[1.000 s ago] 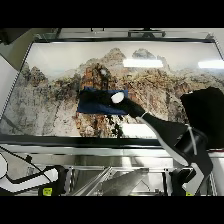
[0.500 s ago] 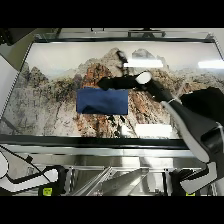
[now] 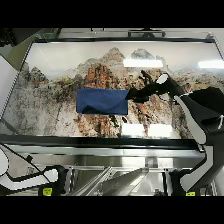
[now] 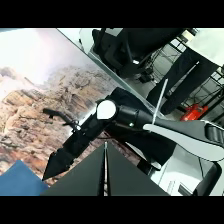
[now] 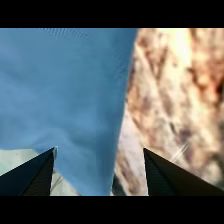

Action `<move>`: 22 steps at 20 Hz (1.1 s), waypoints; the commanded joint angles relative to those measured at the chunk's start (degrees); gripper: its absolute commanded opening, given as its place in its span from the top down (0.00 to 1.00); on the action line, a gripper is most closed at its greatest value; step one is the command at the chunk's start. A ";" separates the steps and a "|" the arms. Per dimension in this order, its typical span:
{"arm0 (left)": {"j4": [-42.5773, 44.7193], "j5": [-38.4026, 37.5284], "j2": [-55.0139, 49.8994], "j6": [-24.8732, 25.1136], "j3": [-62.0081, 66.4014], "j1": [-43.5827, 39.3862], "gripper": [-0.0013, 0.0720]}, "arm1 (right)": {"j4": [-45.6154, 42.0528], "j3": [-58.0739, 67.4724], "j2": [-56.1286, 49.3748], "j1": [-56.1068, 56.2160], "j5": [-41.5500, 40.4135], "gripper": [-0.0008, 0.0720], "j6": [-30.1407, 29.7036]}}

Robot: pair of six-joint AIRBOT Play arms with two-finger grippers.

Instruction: Fold the shirts.

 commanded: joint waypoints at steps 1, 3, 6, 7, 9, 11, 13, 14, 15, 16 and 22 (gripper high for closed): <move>0.04 0.02 -0.07 0.02 -0.02 -0.04 0.95 | 9.18 -0.31 -5.51 1.46 1.03 0.16 -4.11; 0.04 0.04 -0.07 0.04 -0.02 -0.04 0.95 | 17.46 -0.28 -7.06 2.86 -0.42 0.16 -9.53; 0.04 0.02 -0.07 0.02 -0.02 -0.04 0.95 | 30.34 0.07 -7.34 3.52 -1.62 0.78 -16.72; 0.04 0.02 -0.07 0.02 -0.02 -0.04 0.95 | 33.97 0.70 -7.15 3.28 -0.85 0.97 -17.92; 0.00 0.02 -0.04 0.00 -0.02 -0.04 0.95 | 35.69 2.67 -4.85 2.38 -0.70 0.97 -18.21; 0.00 0.02 -0.07 0.00 -0.02 -0.04 0.95 | 35.67 6.36 -0.70 -0.17 -1.07 0.97 -16.44; 0.00 0.04 -0.07 -0.07 -0.02 -0.04 0.95 | 35.12 10.78 4.39 -4.76 -3.85 0.97 -10.32; 0.00 0.04 -0.07 -0.22 -0.02 -0.04 0.95 | 33.79 12.57 7.04 -7.43 -5.95 0.97 -5.90; 0.00 0.02 -0.07 -0.22 -0.02 -0.04 0.95 | 31.34 13.88 10.10 -10.60 -8.09 0.97 -0.13; 0.00 -0.04 -0.04 -0.24 -0.02 -0.04 0.95 | 27.96 14.34 13.16 -13.75 -9.81 0.97 5.60; 0.00 -2.10 -0.07 -0.24 -0.02 -0.04 0.95 | -1.75 14.27 32.17 -39.34 1.01 0.97 36.54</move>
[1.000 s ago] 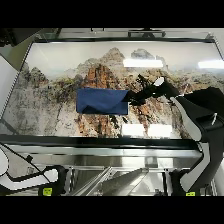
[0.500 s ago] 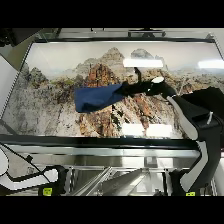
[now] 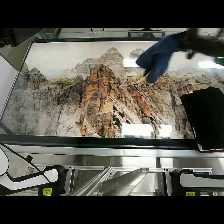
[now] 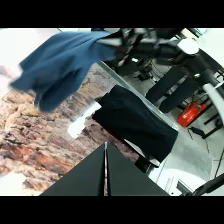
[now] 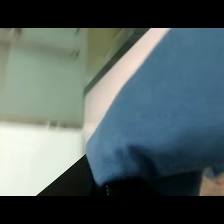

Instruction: Fold the shirts.

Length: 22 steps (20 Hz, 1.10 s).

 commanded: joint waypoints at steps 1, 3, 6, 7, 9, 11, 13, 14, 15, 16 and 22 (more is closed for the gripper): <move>0.00 -1.38 0.00 -0.13 -0.02 -0.04 0.95 | -21.64 0.31 11.15 -15.93 10.51 0.97 18.21; 0.00 -1.42 0.00 -0.13 -0.02 -0.04 0.95 | -34.84 -1.77 16.26 -23.41 20.17 0.97 20.31; 0.02 -1.42 0.00 -0.11 -0.02 -0.04 0.95 | -44.98 -12.20 22.10 -32.65 30.42 0.97 15.30; 0.02 -1.42 0.00 -0.11 -0.02 -0.04 0.95 | -46.16 -17.88 24.04 -35.56 32.02 0.97 13.14; 0.02 -1.46 0.00 -0.11 -0.02 -0.04 0.95 | -47.19 -29.94 27.78 -40.70 32.24 0.97 7.93; 0.02 -1.88 0.00 -0.11 -0.02 -0.04 0.95 | -49.92 -39.32 29.31 -44.59 31.39 0.97 3.65; 0.07 -2.34 0.00 -0.09 -0.02 -0.04 0.95 | -50.62 -45.09 29.11 -46.51 28.28 0.97 -0.04; 0.04 -2.38 0.00 -0.09 -0.02 -0.04 0.95 | -50.64 -46.88 28.89 -46.62 26.43 0.97 -0.81; 0.04 -2.43 0.00 -0.09 -0.02 -0.04 0.95 | -50.60 -47.78 28.55 -46.58 25.20 0.97 -1.27; 0.07 -2.40 0.00 -0.09 -0.02 -0.04 0.95 | -50.60 -48.13 28.28 -46.58 24.61 0.97 -1.55; 0.02 -0.92 0.00 -0.09 -0.02 -0.04 0.95 | -38.91 -42.49 28.09 -46.53 31.15 0.03 -1.51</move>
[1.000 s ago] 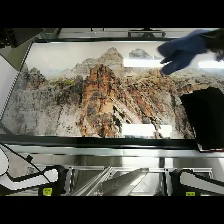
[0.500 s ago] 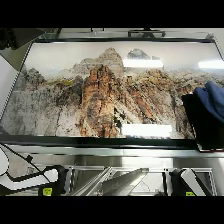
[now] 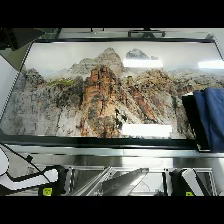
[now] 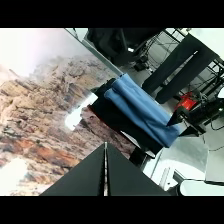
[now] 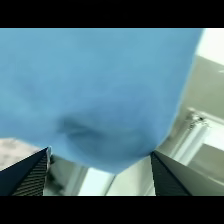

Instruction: Fold the shirts.

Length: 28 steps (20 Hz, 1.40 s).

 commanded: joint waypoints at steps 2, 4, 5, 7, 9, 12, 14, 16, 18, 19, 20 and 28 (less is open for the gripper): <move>0.04 0.79 0.00 -0.11 -0.02 -0.04 0.95 | 20.57 7.52 -0.04 0.72 5.51 0.05 1.81; 0.04 0.83 0.00 -0.11 -0.02 -0.04 0.95 | 30.51 11.52 -0.02 3.93 3.76 0.61 1.99; 0.04 0.81 0.00 -0.11 -0.02 -0.07 0.95 | 34.75 12.37 0.02 6.34 1.90 0.85 1.79; 1.68 0.81 0.02 -0.17 -0.02 -1.36 0.95 | 41.53 12.39 0.76 12.83 -2.54 0.97 -2.93; 9.84 0.28 0.07 -1.70 -0.11 -4.07 0.95 | 41.27 12.24 2.43 22.14 -6.03 0.97 -7.28; 16.41 3.58 4.55 -2.71 -11.63 -10.43 0.95 | 34.16 8.74 6.88 35.87 -8.33 0.97 -10.93; 16.61 8.70 10.03 0.15 -26.08 -15.54 0.95 | 24.87 2.34 11.47 44.52 -11.32 0.97 -10.62; 16.59 13.62 15.80 2.19 -42.16 -19.89 0.95 | 20.35 -6.03 16.44 49.88 -13.09 0.97 -10.27; 16.63 17.68 20.83 2.54 -56.17 -22.80 0.95 | 20.41 -14.60 21.75 53.40 -13.68 0.97 -10.45; 16.63 19.61 23.12 2.73 -61.48 -23.41 0.95 | 20.48 -17.86 23.98 54.42 -14.29 0.97 -10.38; 16.50 21.35 25.07 2.71 -65.09 -23.37 0.95 | 20.48 -19.67 25.33 54.80 -14.67 0.97 -10.34; 16.57 23.30 31.15 2.56 -70.14 -23.37 0.95 | 25.86 -20.28 25.79 54.80 -14.27 0.97 -10.45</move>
